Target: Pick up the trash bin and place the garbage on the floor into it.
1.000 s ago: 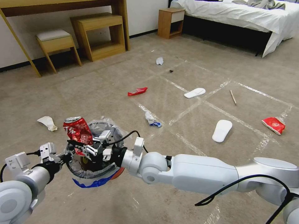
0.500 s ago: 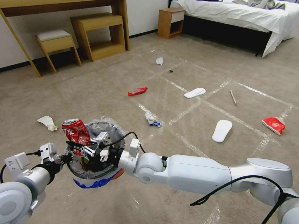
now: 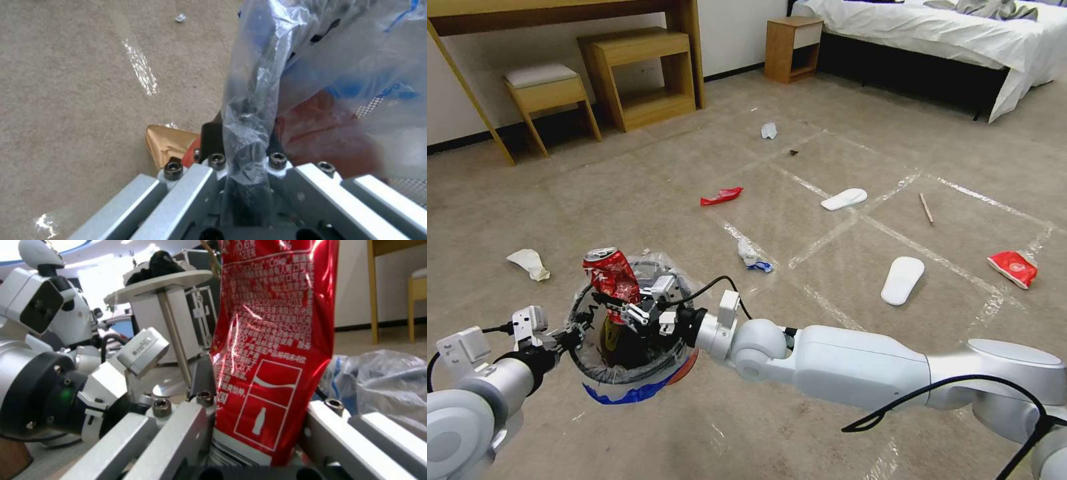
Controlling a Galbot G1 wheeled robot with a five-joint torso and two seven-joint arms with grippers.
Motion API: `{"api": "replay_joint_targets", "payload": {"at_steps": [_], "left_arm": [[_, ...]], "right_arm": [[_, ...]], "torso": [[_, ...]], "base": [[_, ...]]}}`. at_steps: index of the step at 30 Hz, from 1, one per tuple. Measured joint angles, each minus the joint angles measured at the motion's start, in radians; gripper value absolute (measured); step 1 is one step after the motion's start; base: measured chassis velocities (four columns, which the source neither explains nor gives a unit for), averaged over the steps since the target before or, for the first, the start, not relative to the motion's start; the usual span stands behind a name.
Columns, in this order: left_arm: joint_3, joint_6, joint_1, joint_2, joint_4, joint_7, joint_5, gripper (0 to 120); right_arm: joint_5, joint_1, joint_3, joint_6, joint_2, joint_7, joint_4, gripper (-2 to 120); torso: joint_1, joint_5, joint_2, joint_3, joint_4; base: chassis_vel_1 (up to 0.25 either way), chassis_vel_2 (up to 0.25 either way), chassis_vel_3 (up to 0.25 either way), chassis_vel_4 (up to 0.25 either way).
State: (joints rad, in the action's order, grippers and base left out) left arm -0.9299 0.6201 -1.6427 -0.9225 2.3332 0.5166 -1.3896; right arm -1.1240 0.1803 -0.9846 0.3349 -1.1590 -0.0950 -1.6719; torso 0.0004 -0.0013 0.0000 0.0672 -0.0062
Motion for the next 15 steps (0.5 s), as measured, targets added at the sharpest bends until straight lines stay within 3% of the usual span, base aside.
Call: {"api": "replay_joint_targets", "payload": {"at_steps": [9,15], "left_arm": [[-0.001,-0.001,0.003,0.001,-0.002,0.000,-0.001,1],[-0.001,-0.002,0.006,0.001,-0.002,0.000,-0.001,1]], "right_arm": [[0.019,0.015,0.001,0.001,0.005,-0.004,0.011,8],[0.028,0.028,-0.001,0.000,0.000,-0.004,0.011,23]], "torso": [[0.000,0.0000,0.000,0.000,0.0000],[0.000,0.0000,0.000,0.000,0.0000]], "base": [[0.000,0.000,0.000,0.000],[0.000,0.000,0.000,0.000]]}}
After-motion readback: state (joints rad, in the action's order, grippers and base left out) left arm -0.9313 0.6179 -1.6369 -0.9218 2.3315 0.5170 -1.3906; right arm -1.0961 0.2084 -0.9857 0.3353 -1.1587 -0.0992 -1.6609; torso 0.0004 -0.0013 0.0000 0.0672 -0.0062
